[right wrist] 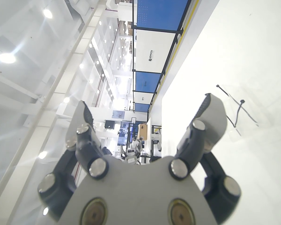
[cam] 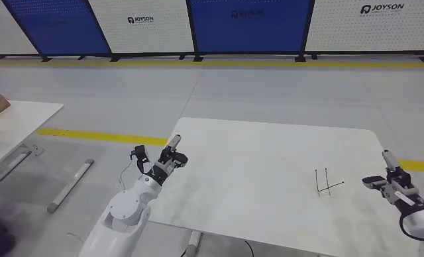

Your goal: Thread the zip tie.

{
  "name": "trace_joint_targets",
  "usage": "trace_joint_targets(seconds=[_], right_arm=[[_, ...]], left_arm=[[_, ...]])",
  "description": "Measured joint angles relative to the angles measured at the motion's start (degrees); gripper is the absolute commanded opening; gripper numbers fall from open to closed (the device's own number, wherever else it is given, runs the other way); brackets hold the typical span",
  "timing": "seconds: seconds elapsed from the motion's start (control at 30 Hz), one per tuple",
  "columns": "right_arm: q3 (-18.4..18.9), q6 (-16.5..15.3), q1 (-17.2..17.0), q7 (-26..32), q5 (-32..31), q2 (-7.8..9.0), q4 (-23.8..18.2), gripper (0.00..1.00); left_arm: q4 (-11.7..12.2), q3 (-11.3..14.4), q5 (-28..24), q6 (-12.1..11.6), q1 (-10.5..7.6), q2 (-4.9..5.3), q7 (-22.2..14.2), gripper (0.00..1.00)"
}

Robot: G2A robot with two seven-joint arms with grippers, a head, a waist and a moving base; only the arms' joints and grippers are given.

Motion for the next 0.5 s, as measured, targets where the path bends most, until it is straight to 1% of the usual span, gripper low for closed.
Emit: trace_joint_targets(seconds=[0.3,0.37,0.4,0.43,0.5], right_arm=[[0.0,0.0,0.0,0.0,0.0,0.00,0.0,1.00],[0.2,1.1,1.1,1.2,0.9,0.31,-0.5,1.00],[1.0,2.3,2.4,3.1,1.4,0.67,-0.4,1.00],[2.3,3.8,4.3,7.2,1.0,1.22,0.0,1.00],[4.0,5.5,6.5,14.6,-1.0,2.00,0.7,1.00]], left_arm=[[0.0,0.0,0.1,0.0,-0.04,-0.01,0.4,1.00],[0.0,0.0,0.1,0.0,-0.04,-0.01,0.4,1.00],[0.0,0.0,0.1,0.0,-0.04,-0.01,0.4,1.00],[0.0,0.0,0.1,0.0,-0.04,-0.01,0.4,1.00],[0.0,0.0,0.1,0.0,-0.04,-0.01,0.4,1.00]])
